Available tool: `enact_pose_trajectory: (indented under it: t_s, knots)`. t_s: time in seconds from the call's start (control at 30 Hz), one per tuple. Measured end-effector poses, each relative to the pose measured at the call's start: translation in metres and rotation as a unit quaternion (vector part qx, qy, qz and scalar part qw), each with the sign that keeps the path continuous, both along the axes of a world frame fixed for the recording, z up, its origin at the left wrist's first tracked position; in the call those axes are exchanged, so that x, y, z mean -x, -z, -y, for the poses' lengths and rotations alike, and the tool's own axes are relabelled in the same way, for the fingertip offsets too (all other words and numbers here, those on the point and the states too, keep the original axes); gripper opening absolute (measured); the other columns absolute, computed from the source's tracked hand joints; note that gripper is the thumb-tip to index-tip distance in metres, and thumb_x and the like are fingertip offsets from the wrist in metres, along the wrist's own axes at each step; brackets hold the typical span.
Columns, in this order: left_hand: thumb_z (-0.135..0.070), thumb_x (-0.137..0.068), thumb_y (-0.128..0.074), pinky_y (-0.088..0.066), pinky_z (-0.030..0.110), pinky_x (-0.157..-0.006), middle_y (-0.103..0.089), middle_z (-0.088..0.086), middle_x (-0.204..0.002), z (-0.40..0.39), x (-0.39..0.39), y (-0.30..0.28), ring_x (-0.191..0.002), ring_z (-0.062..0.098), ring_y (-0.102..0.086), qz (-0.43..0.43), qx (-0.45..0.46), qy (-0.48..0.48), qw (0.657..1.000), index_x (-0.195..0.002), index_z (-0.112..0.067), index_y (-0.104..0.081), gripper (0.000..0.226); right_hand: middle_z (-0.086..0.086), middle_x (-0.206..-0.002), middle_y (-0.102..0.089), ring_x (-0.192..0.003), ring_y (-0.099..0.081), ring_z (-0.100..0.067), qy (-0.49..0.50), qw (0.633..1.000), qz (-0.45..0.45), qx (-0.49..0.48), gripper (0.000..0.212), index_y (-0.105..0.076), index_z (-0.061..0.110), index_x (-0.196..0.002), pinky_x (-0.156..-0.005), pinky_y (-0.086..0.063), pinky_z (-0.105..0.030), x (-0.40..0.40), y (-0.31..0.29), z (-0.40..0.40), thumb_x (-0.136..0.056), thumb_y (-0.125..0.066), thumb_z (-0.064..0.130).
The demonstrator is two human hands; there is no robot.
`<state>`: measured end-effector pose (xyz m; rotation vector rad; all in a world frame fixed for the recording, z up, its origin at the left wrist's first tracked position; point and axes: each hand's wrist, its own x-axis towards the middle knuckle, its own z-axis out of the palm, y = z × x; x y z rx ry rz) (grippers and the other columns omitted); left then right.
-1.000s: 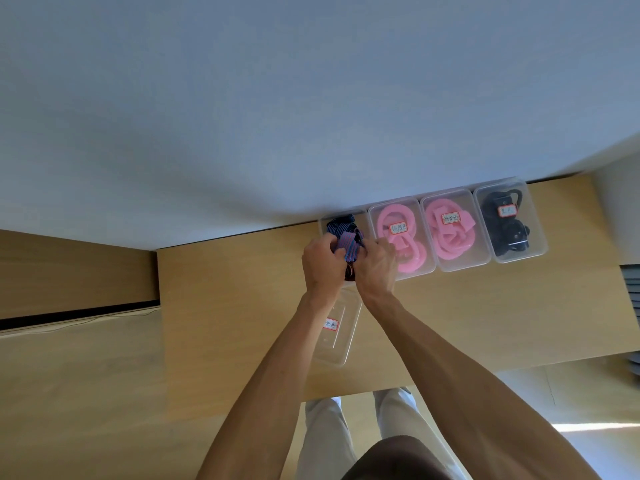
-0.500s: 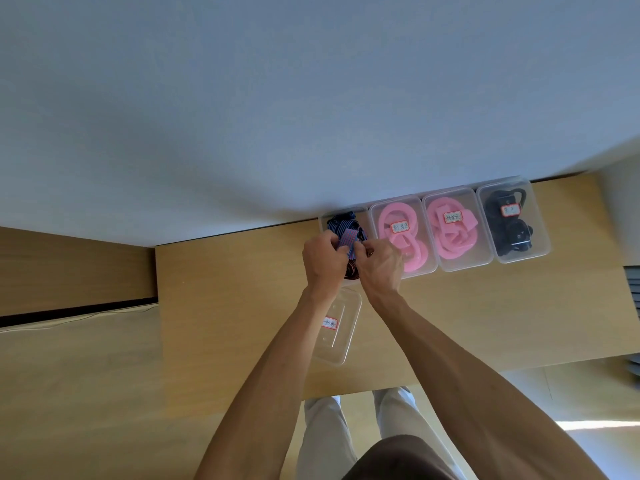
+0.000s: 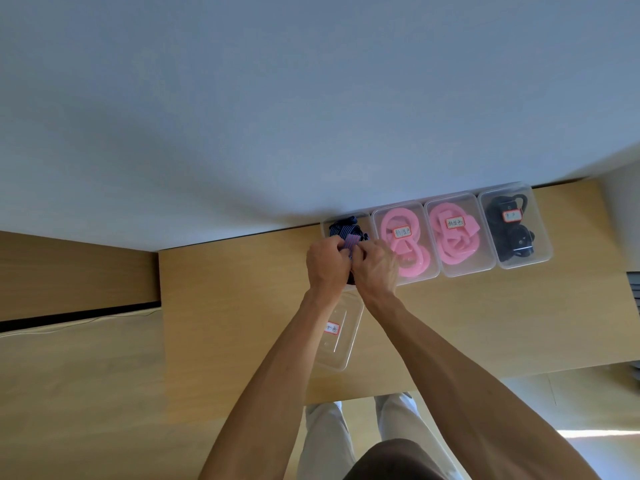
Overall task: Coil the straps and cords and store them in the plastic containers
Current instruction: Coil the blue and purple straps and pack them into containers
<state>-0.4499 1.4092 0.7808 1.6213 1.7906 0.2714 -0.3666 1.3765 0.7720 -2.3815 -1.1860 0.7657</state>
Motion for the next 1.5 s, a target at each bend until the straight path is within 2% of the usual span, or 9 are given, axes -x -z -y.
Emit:
enact_pose_trajectory:
  t_s: [0.1, 0.37, 0.53, 0.67, 0.87, 0.97, 1.07, 1.2, 1.5]
  knots:
    - [-0.002, -0.079, -0.064, -0.031, 0.04, -0.056, -0.051, 0.013, -0.057, -0.001, 0.006, 0.007, -0.059, 0.027, -0.035, -0.01, 0.009, 0.018, 1.0, -0.061, -0.002, -0.056, 0.02, -0.018, -0.088, -0.059, -0.068, -0.052, -0.034, -0.009, 1.0, -0.019, 0.01, 0.023, -0.065, -0.001, -0.071, -0.058, -0.035, -0.038, -0.002, 0.006, -0.001, -0.089, -0.059, 0.012]
    - [-0.013, -0.079, -0.069, -0.051, 0.045, -0.068, -0.071, 0.011, -0.076, -0.006, 0.006, -0.005, -0.071, 0.033, -0.063, 0.017, 0.008, 0.04, 0.999, -0.086, -0.007, -0.07, 0.01, -0.015, -0.083, -0.063, -0.076, -0.056, -0.033, -0.027, 0.997, -0.073, -0.018, 0.011, -0.069, -0.001, -0.081, -0.065, -0.041, -0.039, -0.018, 0.003, -0.005, -0.085, -0.062, 0.005]
    - [-0.021, -0.072, -0.079, -0.051, 0.039, -0.067, -0.07, 0.01, -0.086, -0.003, 0.008, -0.008, -0.076, 0.032, -0.063, 0.0, 0.015, 0.097, 0.995, -0.103, -0.01, -0.063, 0.037, -0.016, -0.083, -0.073, -0.072, -0.064, -0.032, 0.007, 0.994, -0.088, -0.061, 0.027, -0.077, 0.004, -0.093, -0.061, -0.049, -0.037, -0.013, 0.004, 0.004, -0.08, -0.056, -0.006]
    - [-0.009, -0.075, -0.07, -0.049, 0.04, -0.065, -0.069, 0.012, -0.081, -0.003, 0.001, -0.007, -0.072, 0.035, -0.06, 0.027, -0.011, 0.018, 0.999, -0.112, -0.008, -0.058, 0.039, -0.009, -0.072, -0.07, -0.063, -0.06, -0.027, 0.005, 0.994, -0.086, -0.071, 0.019, -0.077, 0.009, -0.081, -0.053, -0.043, -0.035, -0.019, 0.008, 0.003, -0.077, -0.062, -0.001]
    - [0.0, -0.085, -0.063, -0.053, 0.045, -0.069, -0.068, 0.014, -0.087, -0.004, 0.006, -0.003, -0.078, 0.029, -0.062, 0.061, -0.024, -0.003, 0.998, -0.092, -0.002, -0.069, 0.009, -0.012, -0.08, -0.072, -0.071, -0.064, -0.027, -0.012, 0.989, -0.085, -0.123, 0.014, -0.079, 0.003, -0.085, -0.063, -0.052, -0.04, -0.019, 0.012, 0.01, -0.077, -0.07, -0.004]
    - [-0.011, -0.093, -0.059, -0.042, 0.037, -0.066, -0.058, 0.014, -0.101, -0.003, 0.003, 0.001, -0.092, 0.029, -0.053, -0.042, -0.048, 0.053, 0.997, -0.091, -0.002, -0.071, 0.015, -0.016, -0.089, -0.071, -0.081, -0.064, -0.031, -0.037, 0.989, -0.073, -0.12, 0.019, -0.079, 0.0, -0.09, -0.068, -0.05, -0.036, -0.014, 0.014, 0.011, -0.077, -0.068, -0.009]
    - [-0.013, -0.097, -0.054, -0.03, 0.031, -0.063, -0.06, 0.016, -0.095, -0.003, 0.004, 0.005, -0.081, 0.032, -0.057, -0.07, -0.02, 0.071, 0.995, -0.093, -0.001, -0.07, 0.021, -0.016, -0.091, -0.067, -0.084, -0.06, -0.031, -0.034, 0.995, -0.056, -0.081, 0.016, -0.079, 0.001, -0.091, -0.065, -0.039, -0.029, -0.009, 0.017, 0.009, -0.082, -0.068, -0.005]
    - [-0.016, -0.099, -0.051, -0.03, 0.031, -0.063, -0.061, 0.017, -0.096, -0.004, 0.005, 0.01, -0.078, 0.032, -0.058, -0.08, -0.011, 0.097, 0.992, -0.095, 0.002, -0.072, 0.028, -0.016, -0.095, -0.061, -0.09, -0.056, -0.035, -0.048, 0.998, -0.027, -0.035, 0.018, -0.078, 0.0, -0.094, -0.065, -0.045, -0.043, -0.004, 0.02, 0.003, -0.082, -0.065, -0.006]
    - [-0.005, -0.091, -0.058, -0.048, 0.04, -0.068, -0.065, 0.018, -0.101, -0.002, 0.003, 0.003, -0.08, 0.034, -0.062, 0.007, -0.076, 0.105, 0.992, -0.099, 0.002, -0.073, 0.018, -0.013, -0.083, -0.062, -0.071, -0.056, -0.032, -0.038, 0.998, -0.023, -0.032, 0.011, -0.071, -0.001, -0.079, -0.056, -0.041, -0.039, -0.003, 0.014, 0.003, -0.082, -0.062, -0.004]
